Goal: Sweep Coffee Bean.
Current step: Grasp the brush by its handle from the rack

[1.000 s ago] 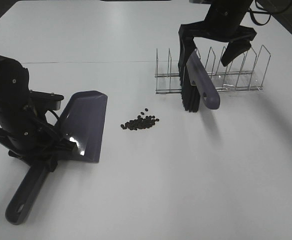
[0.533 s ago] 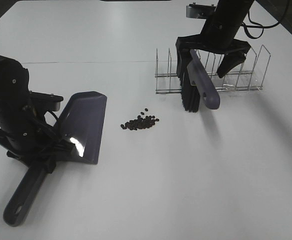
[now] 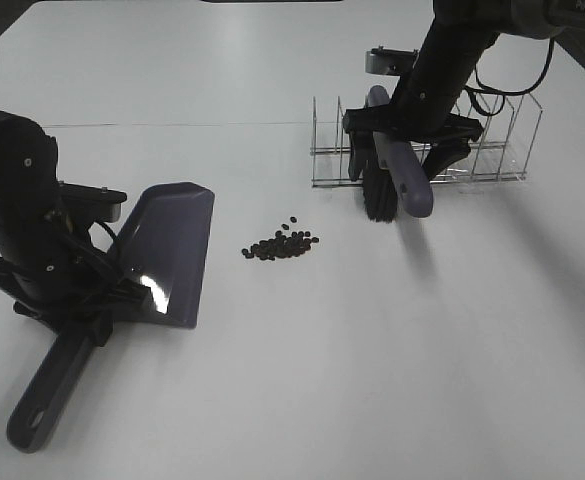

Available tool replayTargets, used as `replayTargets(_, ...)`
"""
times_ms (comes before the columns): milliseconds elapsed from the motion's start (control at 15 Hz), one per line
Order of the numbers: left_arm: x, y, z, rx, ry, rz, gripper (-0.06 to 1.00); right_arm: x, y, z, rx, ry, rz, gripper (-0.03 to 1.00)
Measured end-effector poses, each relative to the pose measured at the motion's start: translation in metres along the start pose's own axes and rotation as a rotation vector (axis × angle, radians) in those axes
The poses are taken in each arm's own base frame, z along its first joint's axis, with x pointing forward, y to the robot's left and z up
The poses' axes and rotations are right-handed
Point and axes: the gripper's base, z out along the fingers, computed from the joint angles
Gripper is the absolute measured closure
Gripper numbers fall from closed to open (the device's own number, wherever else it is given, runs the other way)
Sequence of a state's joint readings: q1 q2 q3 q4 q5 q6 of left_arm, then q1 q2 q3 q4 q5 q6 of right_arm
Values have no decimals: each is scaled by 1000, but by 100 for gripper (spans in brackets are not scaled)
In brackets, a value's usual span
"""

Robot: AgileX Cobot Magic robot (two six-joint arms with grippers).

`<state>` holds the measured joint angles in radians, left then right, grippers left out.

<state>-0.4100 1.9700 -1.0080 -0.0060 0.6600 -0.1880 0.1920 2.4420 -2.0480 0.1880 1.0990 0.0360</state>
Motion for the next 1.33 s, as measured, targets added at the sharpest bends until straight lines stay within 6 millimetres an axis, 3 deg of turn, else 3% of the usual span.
replayTargets(333,-1,0,0,-1,-14,5,59,-2,-1,1,9,-18,-5,15)
replayTargets(667,-1,0,0,-1,-15,5,59,-13,-1,-23,63,-53,-38,21)
replayTargets(1000,-1,0,0,-1,-15,5,59,-5,-3,2,45,60,-18,21)
replayTargets(1333,-1,0,0,-1,-15,5,59,-7,-2,-2,36,46,-17,29)
